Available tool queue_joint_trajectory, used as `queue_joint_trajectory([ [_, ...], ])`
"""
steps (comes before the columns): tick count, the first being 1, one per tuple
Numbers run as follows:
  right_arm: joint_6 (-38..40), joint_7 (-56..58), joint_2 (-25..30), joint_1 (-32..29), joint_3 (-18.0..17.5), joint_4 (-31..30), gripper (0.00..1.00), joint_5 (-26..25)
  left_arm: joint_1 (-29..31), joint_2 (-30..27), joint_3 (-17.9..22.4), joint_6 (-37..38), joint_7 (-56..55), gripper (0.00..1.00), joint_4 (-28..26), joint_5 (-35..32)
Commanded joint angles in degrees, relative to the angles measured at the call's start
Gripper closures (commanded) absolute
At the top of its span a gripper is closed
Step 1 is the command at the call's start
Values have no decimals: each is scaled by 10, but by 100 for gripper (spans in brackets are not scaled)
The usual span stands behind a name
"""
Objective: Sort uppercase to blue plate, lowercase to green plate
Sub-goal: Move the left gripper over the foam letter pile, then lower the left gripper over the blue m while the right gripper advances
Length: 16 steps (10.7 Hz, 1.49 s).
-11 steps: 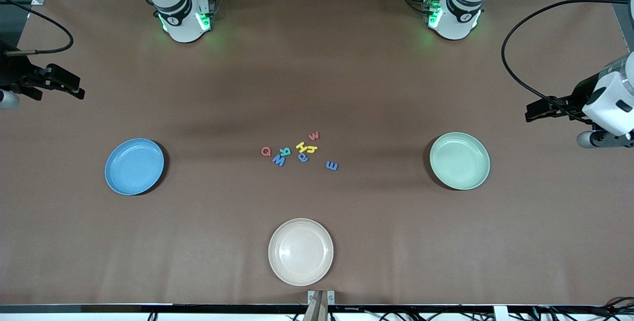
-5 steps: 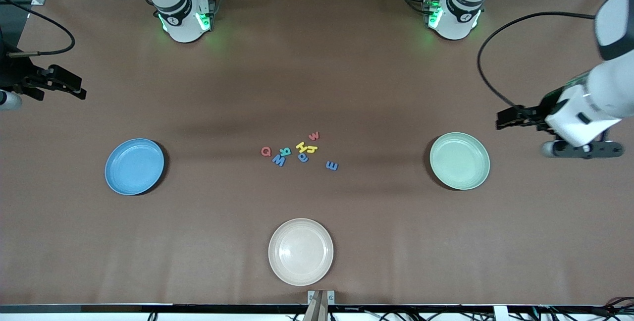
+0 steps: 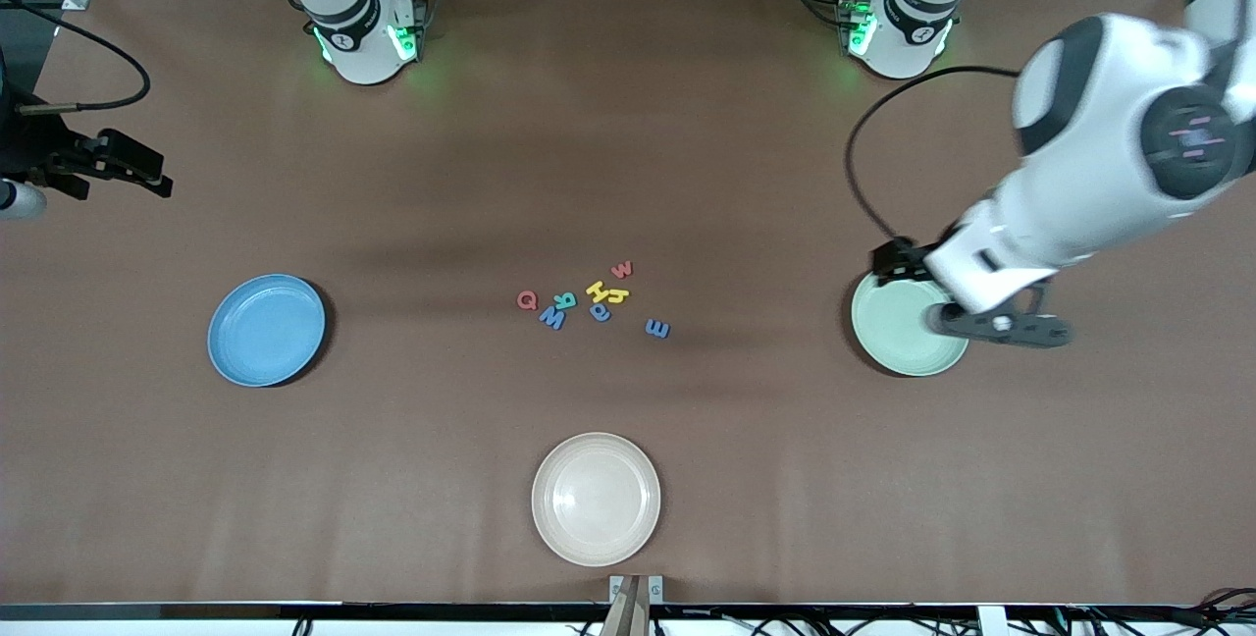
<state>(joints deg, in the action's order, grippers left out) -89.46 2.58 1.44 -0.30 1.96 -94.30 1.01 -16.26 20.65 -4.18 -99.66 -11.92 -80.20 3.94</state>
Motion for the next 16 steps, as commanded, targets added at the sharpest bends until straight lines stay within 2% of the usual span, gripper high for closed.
queue_joint_trajectory([
  [1, -6, -7, 2, 14, 1, -18, 0, -7, -45, 25, 7, -48, -56, 0, -4, 0],
  [7, -26, -7, -15, 14, 1, -43, 0, -7, -114, 94, 8, -163, -126, 0, -14, -3],
  [10, -43, -10, -23, 14, 1, -62, 0, -7, -157, 137, 8, -209, -169, 0, -14, -45],
  [14, -83, -10, -24, 14, 1, -105, 0, -7, -178, 192, 8, -284, -186, 0, -11, -49],
  [16, -102, -10, -38, 18, 1, -110, 0, -7, -182, 212, 7, -294, -185, 0, -9, -49],
])
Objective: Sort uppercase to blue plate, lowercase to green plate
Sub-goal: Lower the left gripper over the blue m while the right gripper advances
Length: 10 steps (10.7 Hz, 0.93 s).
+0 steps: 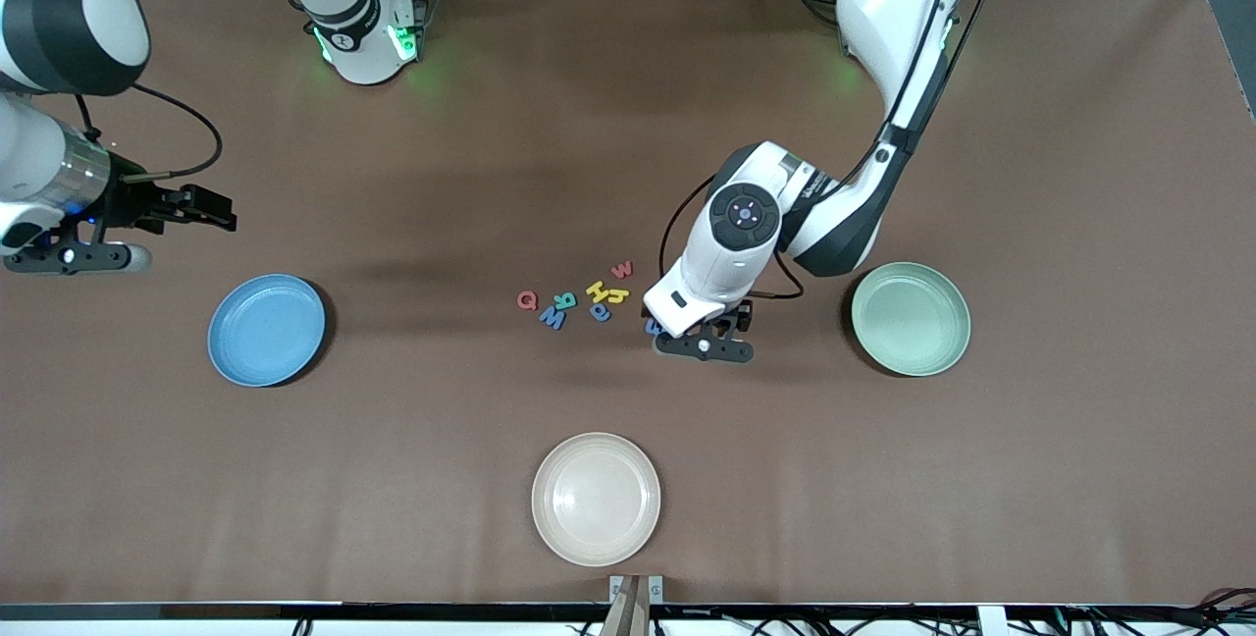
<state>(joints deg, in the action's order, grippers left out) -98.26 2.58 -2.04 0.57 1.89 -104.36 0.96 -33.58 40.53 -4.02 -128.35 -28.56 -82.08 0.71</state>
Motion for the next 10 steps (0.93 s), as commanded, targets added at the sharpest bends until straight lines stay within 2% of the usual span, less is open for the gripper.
queue_joint_trajectory([
  [1, -25, -10, -6, 17, 2, -8, 0, -7, -16, 21, 5, -15, -19, 0, 10, -16],
  [5, 10, -8, 8, 20, 3, 28, 0, -4, -51, 46, 7, -47, -23, 0, 8, -20],
  [8, -9, -16, 2, 44, 2, 22, 0, -5, -71, 72, 9, -70, -24, 0, 4, -44],
  [10, -30, -17, -10, 38, 4, 23, 0, -6, -68, 83, 9, -84, -19, 0, 3, -92],
])
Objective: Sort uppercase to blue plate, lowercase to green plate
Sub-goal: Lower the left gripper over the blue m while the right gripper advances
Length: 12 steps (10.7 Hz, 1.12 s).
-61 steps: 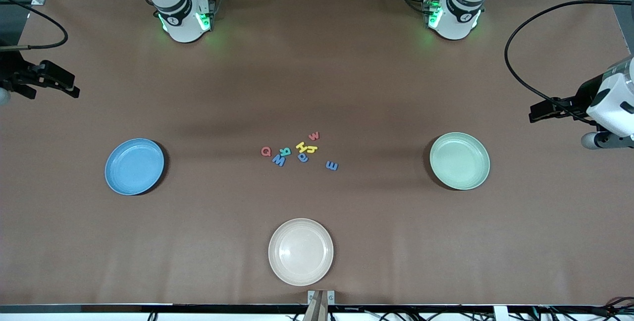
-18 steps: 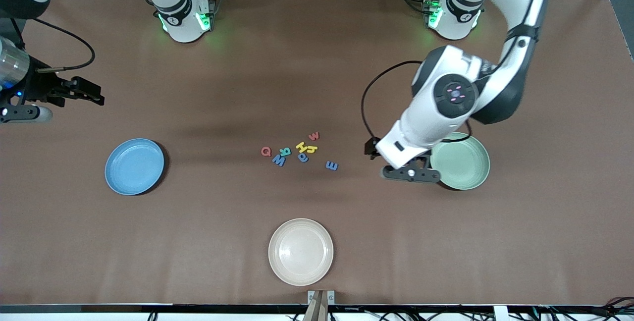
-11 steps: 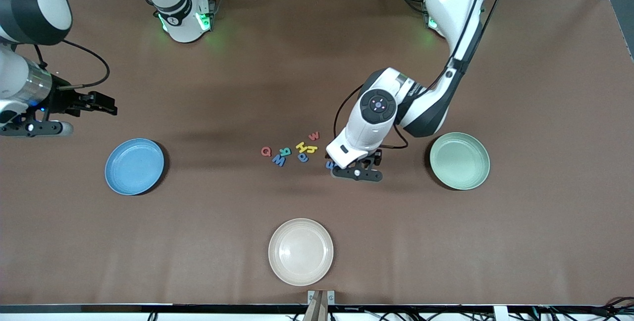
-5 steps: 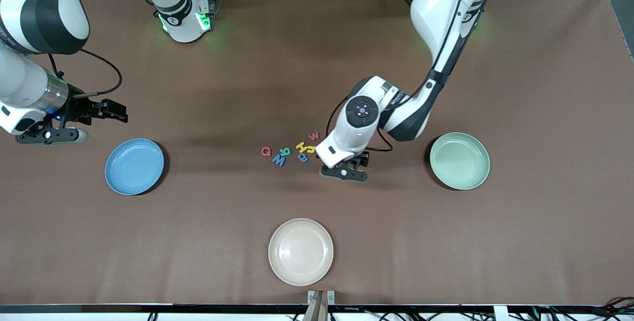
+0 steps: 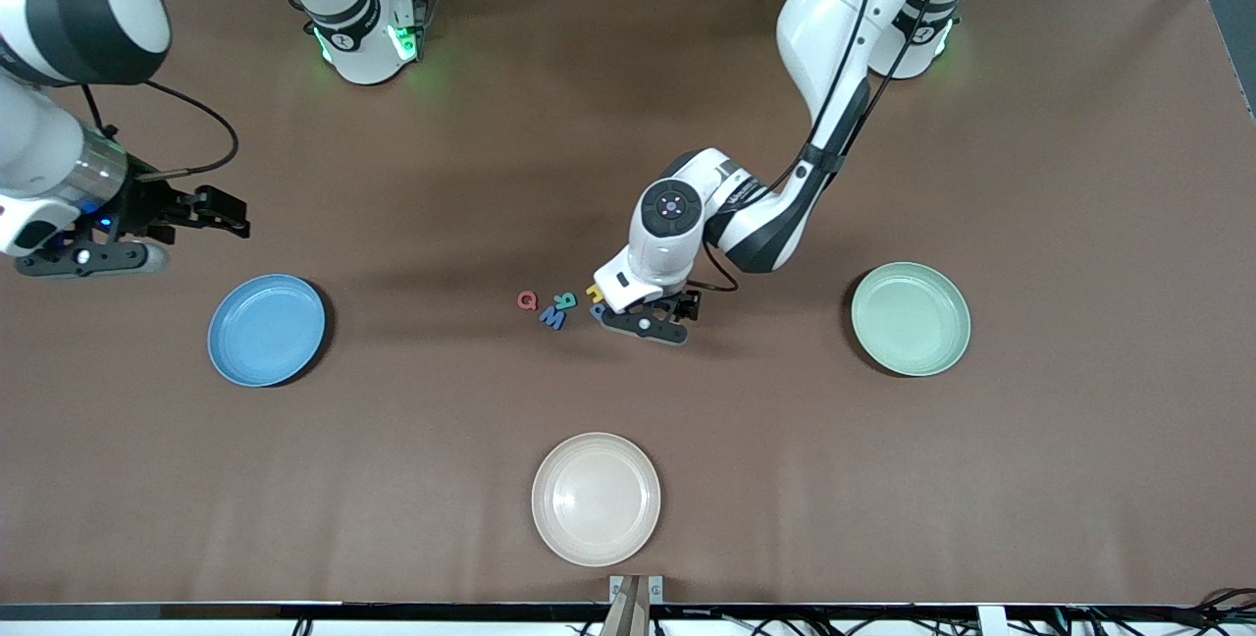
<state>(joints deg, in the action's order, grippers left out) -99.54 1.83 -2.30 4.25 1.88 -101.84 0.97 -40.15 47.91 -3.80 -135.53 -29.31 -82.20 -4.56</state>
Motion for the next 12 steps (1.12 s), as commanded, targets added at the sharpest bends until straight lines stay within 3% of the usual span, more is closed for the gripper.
queue_joint_trajectory([
  [1, -27, -9, -17, 1, 4, -2, 0, -6, 1, 11, 6, -12, -4, 0, 5, -62],
  [9, -16, -12, -57, -29, 4, -25, 0, 1, 22, 19, 3, -19, -1, 0, 5, -59],
  [12, -20, -17, -60, -29, 4, -30, 0, 1, 21, 19, 3, -19, -1, 0, 5, -9],
])
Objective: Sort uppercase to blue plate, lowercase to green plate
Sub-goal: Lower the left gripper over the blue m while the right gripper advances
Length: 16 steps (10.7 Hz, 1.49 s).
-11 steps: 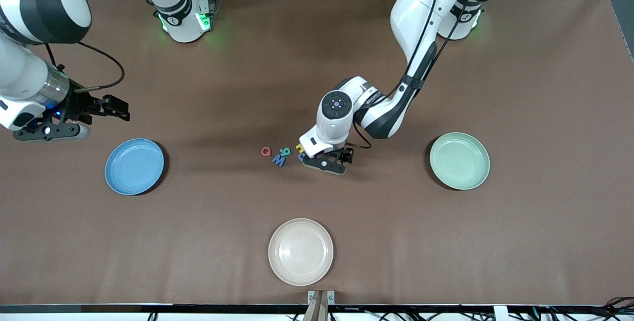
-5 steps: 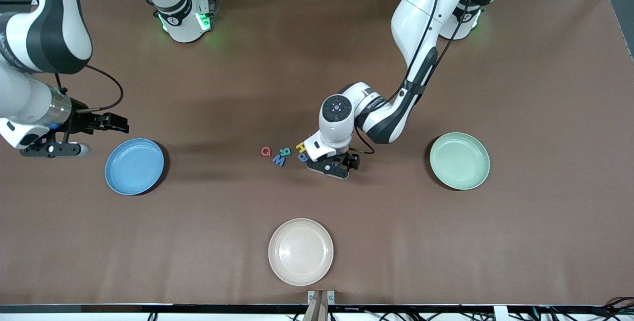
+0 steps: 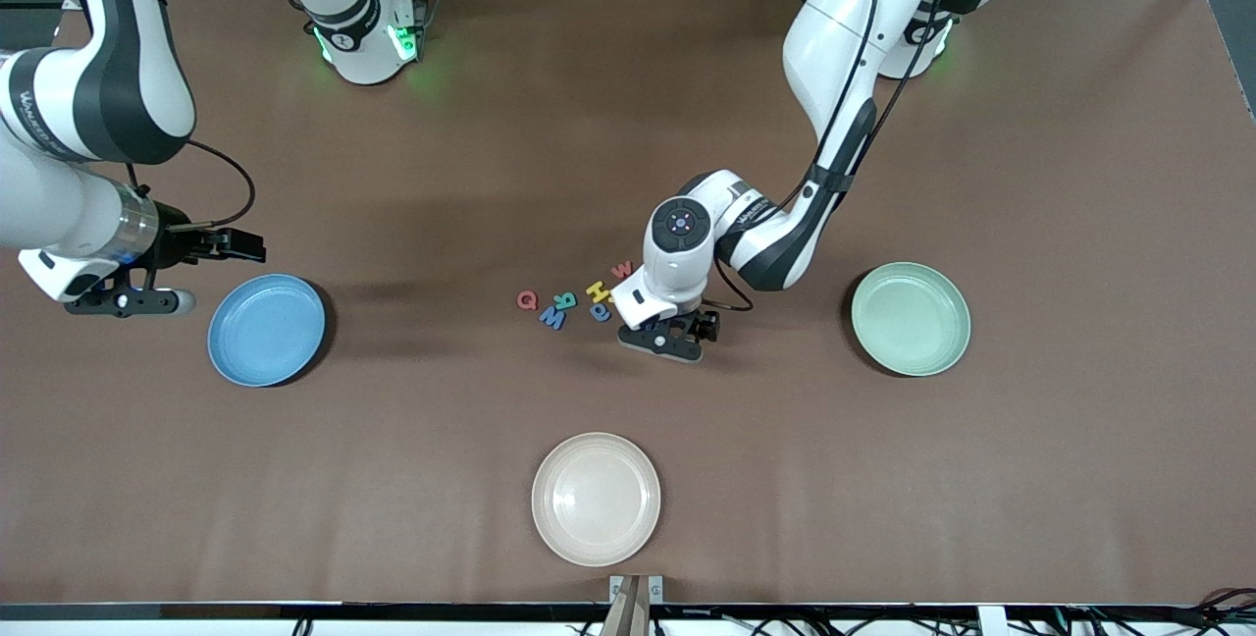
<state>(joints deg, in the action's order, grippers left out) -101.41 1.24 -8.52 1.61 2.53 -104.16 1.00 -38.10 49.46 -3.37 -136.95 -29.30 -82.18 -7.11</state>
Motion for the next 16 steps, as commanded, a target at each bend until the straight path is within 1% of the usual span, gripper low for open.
queue_joint_trajectory([
  [1, -1, -11, 3, -5, -2, -8, 0, 1, -2, 5, -1, -5, -1, 0, 5, 16],
  [11, 1, -11, 3, 9, -3, -7, 0, 1, -14, 20, -1, -6, -7, 0, 7, 10],
  [14, 2, -11, 3, 9, -3, -7, 0, 1, -14, 20, -1, -6, -1, 10, 7, 9],
  [16, 2, -11, 3, 9, -3, -7, 0, 1, -14, 20, -1, -6, -1, 14, 7, 9],
])
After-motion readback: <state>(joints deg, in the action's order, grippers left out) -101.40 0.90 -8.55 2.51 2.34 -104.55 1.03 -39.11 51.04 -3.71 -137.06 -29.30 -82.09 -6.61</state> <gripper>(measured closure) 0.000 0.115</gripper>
